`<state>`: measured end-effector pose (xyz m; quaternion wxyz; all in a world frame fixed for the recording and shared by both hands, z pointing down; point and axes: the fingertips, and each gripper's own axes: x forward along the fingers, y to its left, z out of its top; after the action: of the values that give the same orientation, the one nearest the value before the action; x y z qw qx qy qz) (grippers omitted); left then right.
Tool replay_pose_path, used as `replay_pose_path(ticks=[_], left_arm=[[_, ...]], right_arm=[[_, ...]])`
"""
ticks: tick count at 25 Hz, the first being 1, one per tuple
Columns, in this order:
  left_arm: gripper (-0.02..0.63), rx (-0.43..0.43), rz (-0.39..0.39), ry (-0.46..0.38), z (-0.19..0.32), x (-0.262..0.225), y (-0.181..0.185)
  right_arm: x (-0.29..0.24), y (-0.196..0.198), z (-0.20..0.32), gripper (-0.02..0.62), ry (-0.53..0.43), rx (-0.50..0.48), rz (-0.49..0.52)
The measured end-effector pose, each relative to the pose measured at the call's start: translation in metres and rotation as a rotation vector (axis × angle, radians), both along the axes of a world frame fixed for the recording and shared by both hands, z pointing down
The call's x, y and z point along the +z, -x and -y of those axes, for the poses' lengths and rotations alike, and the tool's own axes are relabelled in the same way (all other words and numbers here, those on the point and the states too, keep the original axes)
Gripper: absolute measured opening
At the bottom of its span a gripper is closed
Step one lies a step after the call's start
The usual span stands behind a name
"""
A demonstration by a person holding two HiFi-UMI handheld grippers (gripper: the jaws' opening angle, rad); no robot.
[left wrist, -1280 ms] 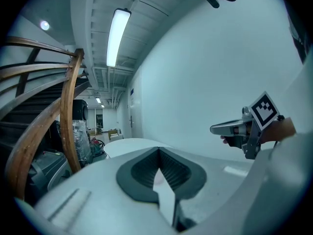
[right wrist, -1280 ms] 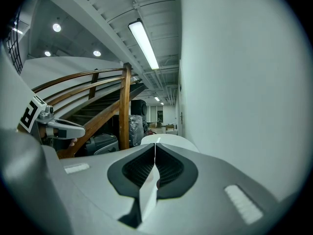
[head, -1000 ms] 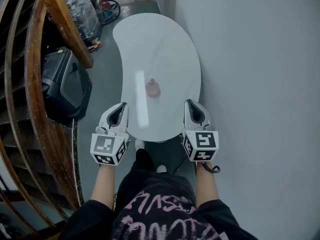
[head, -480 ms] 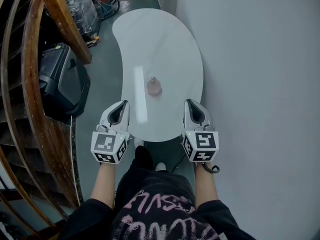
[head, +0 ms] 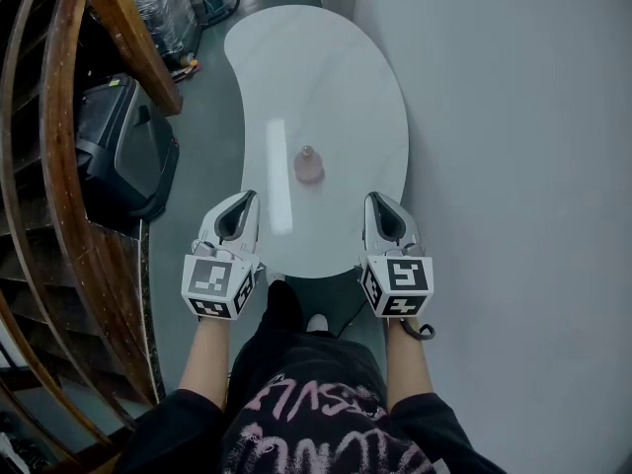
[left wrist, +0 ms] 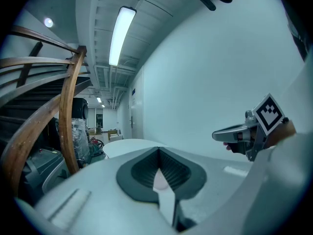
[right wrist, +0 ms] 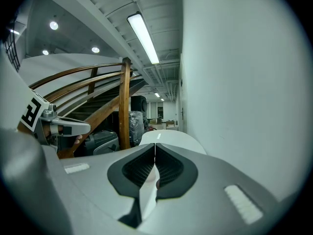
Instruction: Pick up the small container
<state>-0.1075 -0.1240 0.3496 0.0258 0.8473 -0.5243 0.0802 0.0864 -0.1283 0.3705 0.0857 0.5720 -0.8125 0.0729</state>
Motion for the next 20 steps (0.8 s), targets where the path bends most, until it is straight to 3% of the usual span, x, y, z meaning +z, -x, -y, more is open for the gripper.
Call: replay_pose_path(ticks=[20], left_arm=[[0.002, 0.028, -0.032, 0.051, 0.035, 0.019, -0.002]], right_arm=[[0.015, 0.007, 0.029, 0.012, 0.045, 0.007, -0.007]])
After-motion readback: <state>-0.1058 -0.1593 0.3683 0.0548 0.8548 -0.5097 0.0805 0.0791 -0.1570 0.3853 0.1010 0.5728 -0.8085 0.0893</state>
